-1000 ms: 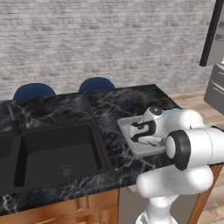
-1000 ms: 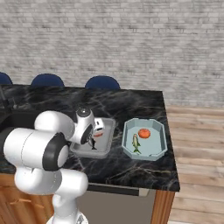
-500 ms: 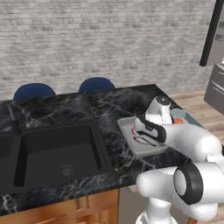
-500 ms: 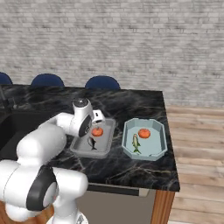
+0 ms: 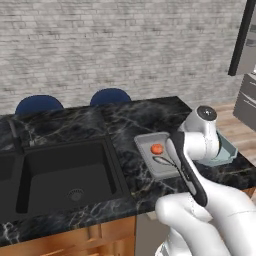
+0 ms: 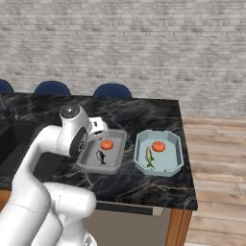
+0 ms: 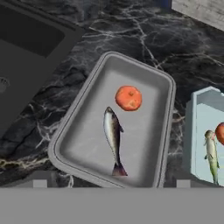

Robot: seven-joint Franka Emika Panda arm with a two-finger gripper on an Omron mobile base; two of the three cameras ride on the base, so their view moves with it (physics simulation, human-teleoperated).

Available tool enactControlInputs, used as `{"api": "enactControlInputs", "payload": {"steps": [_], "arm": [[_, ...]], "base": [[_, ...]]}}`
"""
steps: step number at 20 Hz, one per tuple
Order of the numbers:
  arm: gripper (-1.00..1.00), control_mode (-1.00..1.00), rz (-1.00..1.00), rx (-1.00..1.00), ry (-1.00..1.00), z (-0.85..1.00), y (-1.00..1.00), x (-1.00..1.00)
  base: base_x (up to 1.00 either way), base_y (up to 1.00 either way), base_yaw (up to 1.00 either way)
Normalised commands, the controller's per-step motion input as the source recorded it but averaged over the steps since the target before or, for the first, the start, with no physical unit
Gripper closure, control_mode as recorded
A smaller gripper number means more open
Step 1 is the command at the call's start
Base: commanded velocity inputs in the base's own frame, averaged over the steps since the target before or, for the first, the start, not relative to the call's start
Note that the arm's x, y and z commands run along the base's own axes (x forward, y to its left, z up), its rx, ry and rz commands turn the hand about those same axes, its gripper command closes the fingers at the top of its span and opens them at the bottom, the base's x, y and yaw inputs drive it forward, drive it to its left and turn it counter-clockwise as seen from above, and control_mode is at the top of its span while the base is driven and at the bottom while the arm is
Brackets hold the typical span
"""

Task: Place one squash and one fish in each tupperware on the nearby counter, to pack two identical lunches.

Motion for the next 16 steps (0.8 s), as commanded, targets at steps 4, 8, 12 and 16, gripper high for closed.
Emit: {"api": "enactControlInputs", "payload": {"steps": [4, 8, 12, 16], "arm": [[-1.00, -1.00, -0.06, -0.09, -0.24, 0.95, 0.29, -0.60], [-1.00, -1.00, -0.05, -0.12, -0.27, 0.81, 0.38, -0.51], [-1.00, -1.00, -0.01, -0.06, -0.18, 0.48, 0.10, -0.42], [-1.00, -1.00, 0.00, -0.04, -0.15, 0.15, 0.04, -0.28]], "base": [[0.00, 0.00, 0.00], [0.00, 0.00, 0.00], [0.00, 0.00, 0.00], [0.00, 0.00, 0.00]]}}
